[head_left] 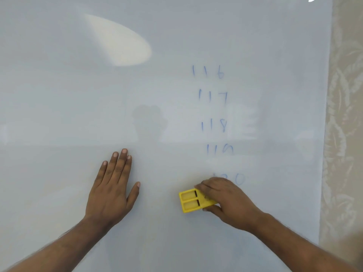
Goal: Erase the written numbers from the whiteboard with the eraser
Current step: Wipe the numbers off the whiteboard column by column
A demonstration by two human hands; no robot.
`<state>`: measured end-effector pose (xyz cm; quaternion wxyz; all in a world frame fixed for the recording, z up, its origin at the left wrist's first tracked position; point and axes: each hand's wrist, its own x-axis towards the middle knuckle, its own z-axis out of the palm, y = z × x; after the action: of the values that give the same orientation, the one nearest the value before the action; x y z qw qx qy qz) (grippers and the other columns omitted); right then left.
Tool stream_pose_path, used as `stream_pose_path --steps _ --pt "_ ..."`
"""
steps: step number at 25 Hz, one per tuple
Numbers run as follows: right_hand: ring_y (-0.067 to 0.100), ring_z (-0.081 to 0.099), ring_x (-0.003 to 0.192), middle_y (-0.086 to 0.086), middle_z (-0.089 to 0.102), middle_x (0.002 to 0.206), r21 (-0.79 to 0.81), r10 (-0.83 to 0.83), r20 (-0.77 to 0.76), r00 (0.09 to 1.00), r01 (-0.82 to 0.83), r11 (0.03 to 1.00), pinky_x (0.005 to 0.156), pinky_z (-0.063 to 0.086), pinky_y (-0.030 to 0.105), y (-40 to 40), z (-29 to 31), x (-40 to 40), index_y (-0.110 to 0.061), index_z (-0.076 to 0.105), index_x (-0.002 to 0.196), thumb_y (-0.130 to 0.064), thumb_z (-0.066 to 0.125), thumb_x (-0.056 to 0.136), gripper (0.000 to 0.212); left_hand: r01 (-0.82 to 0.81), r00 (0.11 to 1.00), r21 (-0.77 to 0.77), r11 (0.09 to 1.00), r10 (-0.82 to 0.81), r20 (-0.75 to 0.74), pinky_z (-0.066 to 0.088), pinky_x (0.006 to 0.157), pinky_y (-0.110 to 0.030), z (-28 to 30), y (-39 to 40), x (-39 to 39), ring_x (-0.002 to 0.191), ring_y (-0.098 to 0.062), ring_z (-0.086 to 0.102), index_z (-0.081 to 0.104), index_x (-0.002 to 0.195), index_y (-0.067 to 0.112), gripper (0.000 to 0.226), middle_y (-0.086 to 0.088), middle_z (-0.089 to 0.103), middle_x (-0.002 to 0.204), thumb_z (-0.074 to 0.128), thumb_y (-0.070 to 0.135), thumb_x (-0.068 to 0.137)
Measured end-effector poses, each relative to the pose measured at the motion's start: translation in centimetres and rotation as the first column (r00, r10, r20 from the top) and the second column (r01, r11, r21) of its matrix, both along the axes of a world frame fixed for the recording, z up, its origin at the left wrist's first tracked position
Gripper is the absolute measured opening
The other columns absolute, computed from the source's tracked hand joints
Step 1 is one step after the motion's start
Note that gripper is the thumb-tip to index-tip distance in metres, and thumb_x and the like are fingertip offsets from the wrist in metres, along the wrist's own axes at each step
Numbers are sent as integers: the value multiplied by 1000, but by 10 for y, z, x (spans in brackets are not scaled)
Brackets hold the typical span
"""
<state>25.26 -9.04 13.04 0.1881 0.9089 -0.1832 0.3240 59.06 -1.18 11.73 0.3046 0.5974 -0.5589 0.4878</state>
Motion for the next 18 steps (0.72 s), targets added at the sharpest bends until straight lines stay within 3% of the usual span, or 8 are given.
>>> stream_pose_path --steps 8,11,18 --pt "22 54 110 0 60 123 -162 -31 235 972 71 984 93 44 32 -4 109 -14 -17 50 135 -35 71 85 57 69 996 -65 995 -65 59 8 128 -41 119 -14 -36 157 -22 7 13 160 9 75 -7 12 169 31 50 100" --pt "24 54 105 1 59 120 -180 -42 322 946 104 978 88 47 40 -11 144 -24 -19 45 140 -36 70 86 62 64 996 -92 994 -57 73 7 128 -40 161 -20 -50 157 -21 5 11 160 10 75 -5 10 169 28 52 101" --pt "27 52 98 5 56 116 -205 -124 499 858 256 945 83 46 40 -39 207 -46 -17 40 143 -35 66 88 64 49 997 -147 988 -38 74 6 128 -39 226 -40 -71 157 -19 4 10 160 10 76 -3 8 169 22 55 100"
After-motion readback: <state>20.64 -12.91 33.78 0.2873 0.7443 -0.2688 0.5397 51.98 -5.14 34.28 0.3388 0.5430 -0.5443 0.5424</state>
